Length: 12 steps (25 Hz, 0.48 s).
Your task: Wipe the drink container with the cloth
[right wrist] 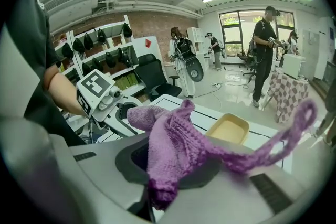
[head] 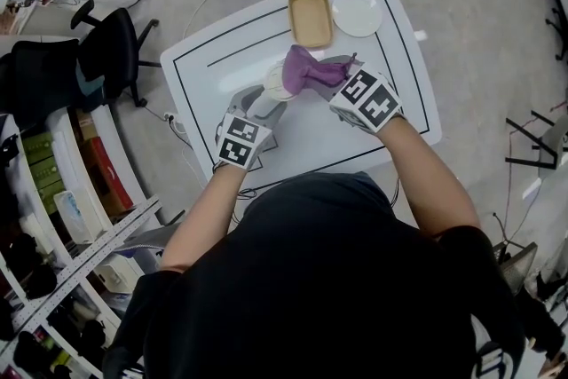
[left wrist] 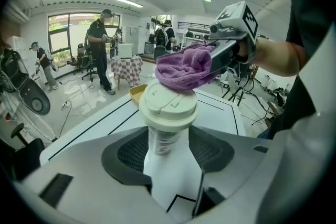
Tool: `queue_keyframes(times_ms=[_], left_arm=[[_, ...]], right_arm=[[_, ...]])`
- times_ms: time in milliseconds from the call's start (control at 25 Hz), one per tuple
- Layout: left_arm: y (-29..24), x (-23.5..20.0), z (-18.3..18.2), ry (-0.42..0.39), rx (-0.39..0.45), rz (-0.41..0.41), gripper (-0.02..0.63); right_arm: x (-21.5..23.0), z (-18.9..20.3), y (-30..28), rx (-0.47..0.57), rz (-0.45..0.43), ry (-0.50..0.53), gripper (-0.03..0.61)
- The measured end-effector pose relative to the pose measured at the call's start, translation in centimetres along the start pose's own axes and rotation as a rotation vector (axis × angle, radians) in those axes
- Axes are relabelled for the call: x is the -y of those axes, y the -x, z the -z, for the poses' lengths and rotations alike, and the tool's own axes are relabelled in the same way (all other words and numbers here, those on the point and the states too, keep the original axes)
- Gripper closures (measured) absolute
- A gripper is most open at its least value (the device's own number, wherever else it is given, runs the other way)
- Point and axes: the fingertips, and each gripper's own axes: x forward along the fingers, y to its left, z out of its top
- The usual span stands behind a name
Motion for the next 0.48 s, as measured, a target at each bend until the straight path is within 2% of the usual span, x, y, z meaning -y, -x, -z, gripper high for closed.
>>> queue_keyframes(times_ms=[200, 480], left_arm=[[1.0, -0.1, -0.1, -0.027, 0.007, 0.011, 0.345], [3.8, -1.7, -1.1, -0.02, 0.057, 0.012, 0.342]], right_arm=[[0.1, 0.3, 0.8, 0.034, 0.005, -0.039, 0.5], [0.5, 0.9, 3.8, 0.117, 0.074, -0.085, 0.502]])
